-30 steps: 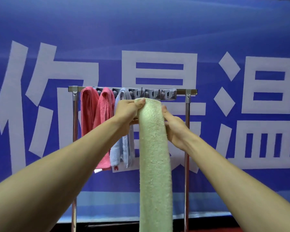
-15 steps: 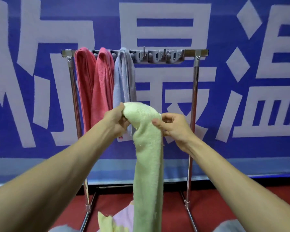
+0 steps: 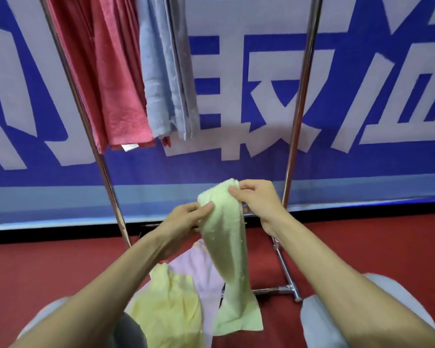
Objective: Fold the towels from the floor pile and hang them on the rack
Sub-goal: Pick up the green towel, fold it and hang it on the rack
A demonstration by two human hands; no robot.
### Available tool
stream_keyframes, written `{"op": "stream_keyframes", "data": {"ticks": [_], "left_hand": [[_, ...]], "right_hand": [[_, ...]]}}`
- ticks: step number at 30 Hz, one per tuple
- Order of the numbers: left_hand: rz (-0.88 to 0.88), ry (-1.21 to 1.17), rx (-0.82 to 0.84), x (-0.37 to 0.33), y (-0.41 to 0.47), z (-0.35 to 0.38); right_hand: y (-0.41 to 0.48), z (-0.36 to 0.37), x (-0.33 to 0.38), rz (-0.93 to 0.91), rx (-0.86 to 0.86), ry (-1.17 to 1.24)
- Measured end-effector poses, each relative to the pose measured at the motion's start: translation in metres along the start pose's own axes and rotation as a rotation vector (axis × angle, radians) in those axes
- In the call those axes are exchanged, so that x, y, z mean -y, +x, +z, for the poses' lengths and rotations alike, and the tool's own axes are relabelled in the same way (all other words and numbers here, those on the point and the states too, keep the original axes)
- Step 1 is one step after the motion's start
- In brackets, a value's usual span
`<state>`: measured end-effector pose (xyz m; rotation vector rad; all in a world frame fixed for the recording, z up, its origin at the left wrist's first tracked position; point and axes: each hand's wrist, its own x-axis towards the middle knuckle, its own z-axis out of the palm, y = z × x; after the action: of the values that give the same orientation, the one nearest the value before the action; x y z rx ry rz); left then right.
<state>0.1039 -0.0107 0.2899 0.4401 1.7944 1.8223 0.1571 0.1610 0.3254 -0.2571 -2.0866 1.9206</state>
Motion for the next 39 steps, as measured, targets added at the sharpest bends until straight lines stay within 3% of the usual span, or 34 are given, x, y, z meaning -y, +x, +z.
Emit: {"op": "stream_keyframes", "data": {"ticks": [5,14,21,27,34,39], "left_hand": [[0.034,0.262,0.085,0.028,0.002,0.011],[0.217,0.072,-0.187,0.003,-0.021,0.023],[0.149,-0.117,-0.370,-0.011,-0.025,0.020],[0.109,-0.287,-0.499,-0.015,-0.023,0.011],[0.166,-0.283,-0.656,-0.016,-0.032,0.001],[0.235,-0.359,-0.689,-0.018,-0.036,0.006]], "right_hand": [[0.001,-0.005,-0.006,0.117,-0.054,0.147],[-0.014,-0.015,-0.003,0.181,-0.080,0.281],[-0.018,0.008,-0.027,0.375,0.209,0.175],[-0.025,0.023,-0.032,0.312,0.425,0.240],[-0.034,0.020,-0.030,0.141,0.368,-0.238],[-0.024,0.014,-0.028,-0.079,0.050,-0.639]]}}
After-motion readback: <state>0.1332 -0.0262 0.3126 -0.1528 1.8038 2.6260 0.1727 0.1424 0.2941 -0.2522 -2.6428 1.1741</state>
